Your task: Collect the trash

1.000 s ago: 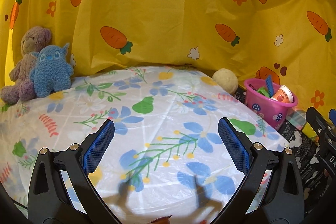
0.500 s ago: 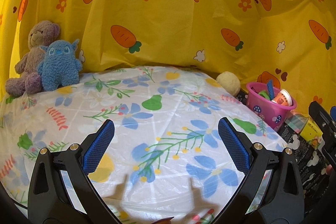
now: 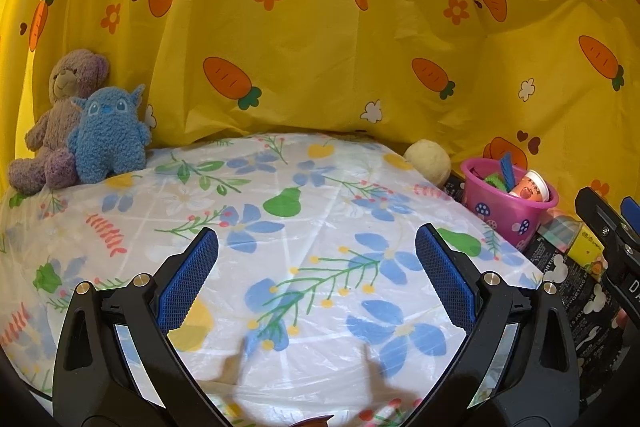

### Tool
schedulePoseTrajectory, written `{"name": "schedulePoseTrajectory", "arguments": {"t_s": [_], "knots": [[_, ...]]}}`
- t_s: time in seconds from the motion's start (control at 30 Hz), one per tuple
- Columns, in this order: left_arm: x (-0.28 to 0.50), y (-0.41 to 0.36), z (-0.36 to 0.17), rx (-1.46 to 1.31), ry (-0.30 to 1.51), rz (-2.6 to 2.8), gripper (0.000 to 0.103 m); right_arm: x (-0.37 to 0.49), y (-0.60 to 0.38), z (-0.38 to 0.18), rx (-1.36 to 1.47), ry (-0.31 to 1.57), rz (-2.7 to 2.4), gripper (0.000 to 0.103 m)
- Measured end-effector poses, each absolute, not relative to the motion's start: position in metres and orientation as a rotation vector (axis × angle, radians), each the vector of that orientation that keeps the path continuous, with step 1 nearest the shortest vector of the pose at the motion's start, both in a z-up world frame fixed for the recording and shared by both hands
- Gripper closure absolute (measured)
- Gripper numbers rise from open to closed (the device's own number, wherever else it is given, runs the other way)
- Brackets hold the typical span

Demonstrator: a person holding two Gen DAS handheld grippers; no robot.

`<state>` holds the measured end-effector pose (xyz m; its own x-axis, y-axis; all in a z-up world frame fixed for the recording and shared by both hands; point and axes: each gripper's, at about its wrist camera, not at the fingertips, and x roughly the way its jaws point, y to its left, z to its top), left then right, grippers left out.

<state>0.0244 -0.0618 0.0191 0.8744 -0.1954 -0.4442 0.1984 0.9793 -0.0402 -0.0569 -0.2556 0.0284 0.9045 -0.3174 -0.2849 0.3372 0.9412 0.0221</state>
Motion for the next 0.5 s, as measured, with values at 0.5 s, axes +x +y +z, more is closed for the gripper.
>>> {"name": "schedulePoseTrajectory", "arguments": {"t_s": [0.5], "knots": [[0.0247, -0.0664, 0.0186, 0.013, 0.464, -0.211, 0.006, -0.0566, -0.259, 0.0289, 0.078, 0.281, -0.336, 0.005]]}}
